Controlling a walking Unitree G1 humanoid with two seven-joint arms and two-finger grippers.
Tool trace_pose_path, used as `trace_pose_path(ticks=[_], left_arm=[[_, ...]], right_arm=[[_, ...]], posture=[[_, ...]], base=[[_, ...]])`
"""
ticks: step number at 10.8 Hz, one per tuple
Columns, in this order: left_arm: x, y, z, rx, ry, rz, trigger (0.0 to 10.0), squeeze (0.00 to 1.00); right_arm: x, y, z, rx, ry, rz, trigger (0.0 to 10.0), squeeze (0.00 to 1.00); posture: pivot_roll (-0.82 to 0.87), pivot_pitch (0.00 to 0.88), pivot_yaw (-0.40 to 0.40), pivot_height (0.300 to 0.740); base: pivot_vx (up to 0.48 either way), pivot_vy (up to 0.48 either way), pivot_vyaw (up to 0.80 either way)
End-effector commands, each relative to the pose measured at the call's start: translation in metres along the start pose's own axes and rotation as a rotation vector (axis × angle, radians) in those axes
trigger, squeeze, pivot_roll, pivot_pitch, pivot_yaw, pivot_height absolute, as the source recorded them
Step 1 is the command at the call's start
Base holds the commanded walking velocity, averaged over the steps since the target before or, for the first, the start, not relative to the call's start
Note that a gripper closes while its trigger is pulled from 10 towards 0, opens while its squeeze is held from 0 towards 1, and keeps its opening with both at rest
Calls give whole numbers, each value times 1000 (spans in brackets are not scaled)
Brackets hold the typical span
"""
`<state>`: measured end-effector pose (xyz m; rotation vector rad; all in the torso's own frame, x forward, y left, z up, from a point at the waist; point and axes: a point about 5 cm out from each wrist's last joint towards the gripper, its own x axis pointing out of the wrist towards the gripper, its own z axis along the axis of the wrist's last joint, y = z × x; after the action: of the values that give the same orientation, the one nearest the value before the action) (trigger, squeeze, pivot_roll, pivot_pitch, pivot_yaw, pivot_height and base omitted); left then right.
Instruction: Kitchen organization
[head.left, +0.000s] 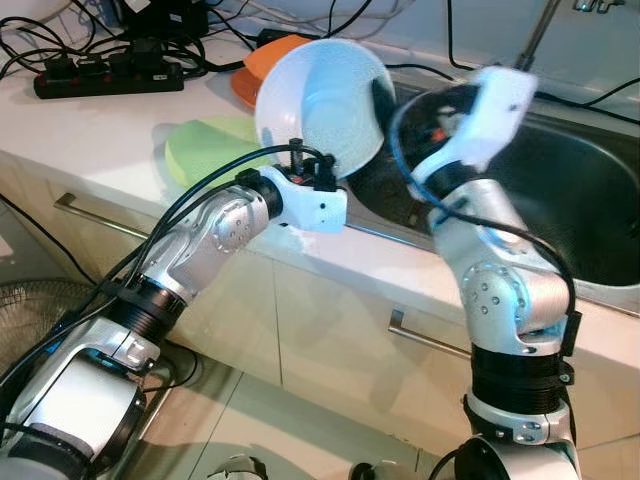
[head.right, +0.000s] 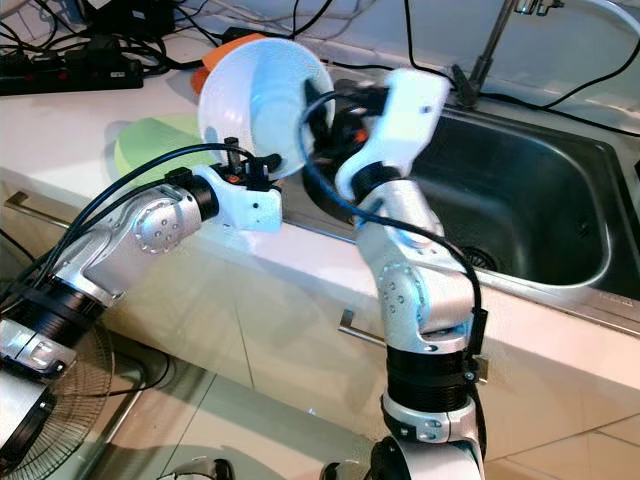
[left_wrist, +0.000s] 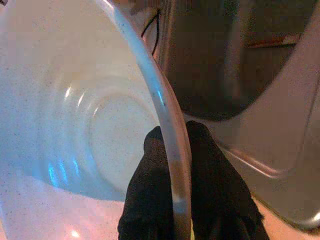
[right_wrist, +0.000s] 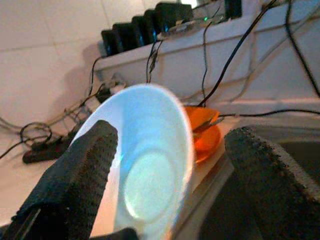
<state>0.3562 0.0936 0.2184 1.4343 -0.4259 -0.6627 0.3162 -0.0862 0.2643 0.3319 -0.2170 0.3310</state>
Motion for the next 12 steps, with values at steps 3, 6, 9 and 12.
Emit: trace_pose_path(ticks=[3, 6, 9, 12], left_arm=[[-1, 17, 10, 81, -71, 71, 10000, 0], [-4, 17, 12, 95, -86, 89, 10000, 0], [-9, 13, 11, 107, -93, 85, 10000, 0], [-12, 8, 10, 132, -98, 67, 10000, 0]], right_arm=[[-2, 0, -4, 6, 32, 0, 10000, 0], [-2, -2, -8, 5, 51, -13, 10000, 0], [-2, -5, -9, 13, 47, -41, 0, 0], [-1, -7, -9, 22, 48, -52, 0, 0]], posture=[[-52, 72, -34, 740], [-47, 74, -38, 740], [-46, 74, -38, 740], [-44, 79, -37, 740]], base=[[0, 0, 0], [0, 0, 0], [0, 0, 0], [0, 0, 0]])
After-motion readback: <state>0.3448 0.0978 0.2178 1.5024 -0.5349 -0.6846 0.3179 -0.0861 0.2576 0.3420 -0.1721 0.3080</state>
